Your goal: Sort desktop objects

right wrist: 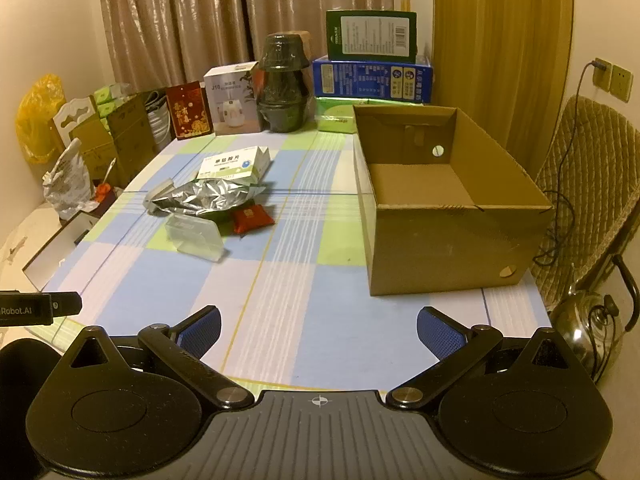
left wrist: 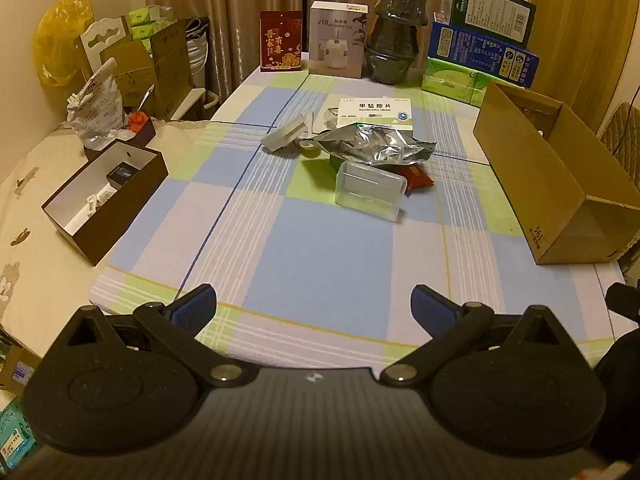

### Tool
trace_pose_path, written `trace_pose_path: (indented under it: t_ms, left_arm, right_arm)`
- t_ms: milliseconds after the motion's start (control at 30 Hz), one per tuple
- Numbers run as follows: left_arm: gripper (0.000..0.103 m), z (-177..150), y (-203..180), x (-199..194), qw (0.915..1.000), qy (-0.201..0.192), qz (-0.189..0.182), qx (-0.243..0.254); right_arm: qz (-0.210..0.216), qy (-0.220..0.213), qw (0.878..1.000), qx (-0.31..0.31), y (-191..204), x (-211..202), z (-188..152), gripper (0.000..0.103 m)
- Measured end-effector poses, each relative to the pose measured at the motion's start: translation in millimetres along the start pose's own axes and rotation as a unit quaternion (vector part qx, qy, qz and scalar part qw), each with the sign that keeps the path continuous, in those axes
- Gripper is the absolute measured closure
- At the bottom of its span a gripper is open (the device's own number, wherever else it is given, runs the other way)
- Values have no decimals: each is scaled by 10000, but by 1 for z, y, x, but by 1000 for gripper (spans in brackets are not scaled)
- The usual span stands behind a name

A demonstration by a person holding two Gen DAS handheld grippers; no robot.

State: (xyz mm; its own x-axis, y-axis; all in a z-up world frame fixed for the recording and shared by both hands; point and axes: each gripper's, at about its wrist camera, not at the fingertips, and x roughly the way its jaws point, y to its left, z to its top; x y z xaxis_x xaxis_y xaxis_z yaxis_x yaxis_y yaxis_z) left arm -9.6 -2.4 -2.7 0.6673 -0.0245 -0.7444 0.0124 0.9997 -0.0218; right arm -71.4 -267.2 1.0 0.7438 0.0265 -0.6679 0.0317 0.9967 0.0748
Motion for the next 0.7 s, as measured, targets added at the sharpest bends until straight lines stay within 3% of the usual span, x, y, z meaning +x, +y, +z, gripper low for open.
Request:
trace_pose_path:
  t_ms: [700]
  left_arm:
    - [1,4,0,-2,10000,25,-12,31]
  right_arm:
    - [54,20,10000,42,1,1,3,2]
